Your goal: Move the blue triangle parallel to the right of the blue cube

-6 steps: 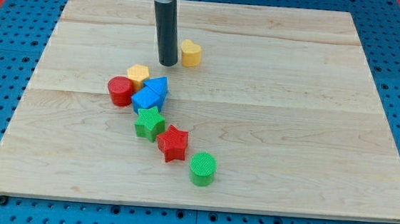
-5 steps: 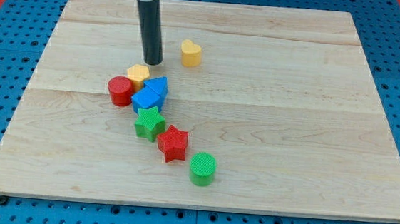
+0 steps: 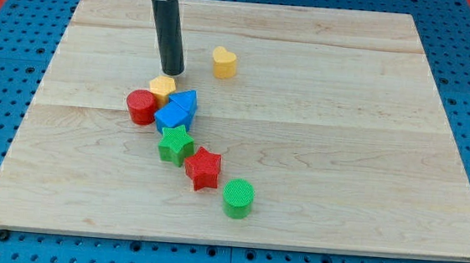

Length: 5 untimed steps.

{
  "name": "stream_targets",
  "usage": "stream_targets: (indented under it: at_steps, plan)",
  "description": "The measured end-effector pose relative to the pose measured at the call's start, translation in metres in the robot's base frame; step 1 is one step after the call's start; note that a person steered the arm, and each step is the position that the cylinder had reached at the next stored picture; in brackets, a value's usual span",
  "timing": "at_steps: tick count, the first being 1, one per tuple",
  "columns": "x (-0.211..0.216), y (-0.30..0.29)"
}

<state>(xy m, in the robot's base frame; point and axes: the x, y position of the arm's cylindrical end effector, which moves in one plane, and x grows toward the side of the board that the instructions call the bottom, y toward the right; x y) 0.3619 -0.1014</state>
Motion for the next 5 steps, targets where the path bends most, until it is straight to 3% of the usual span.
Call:
stream_targets:
  at_steps: [1, 4, 5]
  plan:
    - [0.003, -0.001]
    - [0.116, 0.058]
    - [0.128, 0.067]
